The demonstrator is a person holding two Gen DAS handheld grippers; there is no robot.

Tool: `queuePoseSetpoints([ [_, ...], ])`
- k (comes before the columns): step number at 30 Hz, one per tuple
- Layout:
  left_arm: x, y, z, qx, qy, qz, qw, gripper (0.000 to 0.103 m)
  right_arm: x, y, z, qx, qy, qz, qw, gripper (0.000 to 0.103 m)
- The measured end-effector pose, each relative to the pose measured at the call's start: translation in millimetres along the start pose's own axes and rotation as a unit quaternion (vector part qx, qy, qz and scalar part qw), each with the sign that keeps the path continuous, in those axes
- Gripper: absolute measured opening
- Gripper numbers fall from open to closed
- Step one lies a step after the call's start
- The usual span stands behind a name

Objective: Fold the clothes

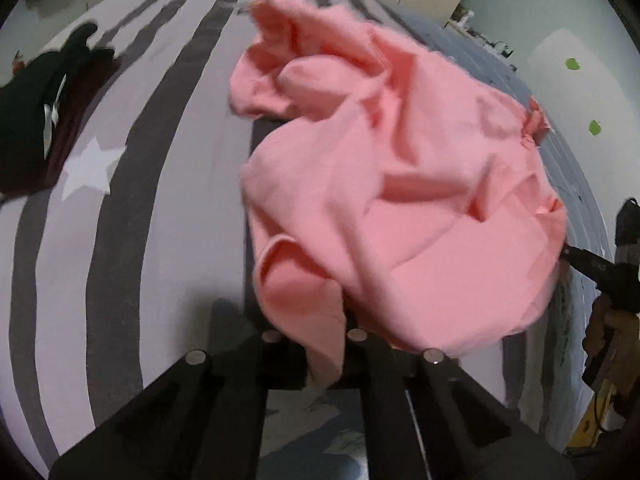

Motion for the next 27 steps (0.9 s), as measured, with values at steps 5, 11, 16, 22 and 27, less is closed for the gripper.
queuePoseSetpoints([
  [5,13,59,-28,0.031,0.009,-0.050,0.9983,0.002,13,32,-24,0.033,0.006,-0.016,0.999,0.007],
  [11,94,97,-66,0.070,0.033,-0.007,0.9970,0.002,78,75,-68,0.064,0.015,0.019,0.998,0.007],
  [16,198,79,-68,0.086,0.122,0.070,0.9864,0.001,133,112,-104,0.090,0.021,0.048,0.995,0.007],
  [22,261,80,-68,0.066,0.127,0.098,0.9848,0.002,196,140,-124,0.106,0.031,0.081,0.991,0.008],
  [27,240,124,-49,0.008,0.135,0.043,0.9899,0.035,200,173,-117,0.100,0.053,0.065,0.991,0.018],
])
Point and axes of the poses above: each gripper's, at about its wrist camera, not at the fingertips, and y roughly against the way its jaws point, z to its left, x to its underside, the point moved 5 cm from there along -y, roughly the way its jaws point, and after that the axes turned 15 degrees about x, right-handed, at the moved point
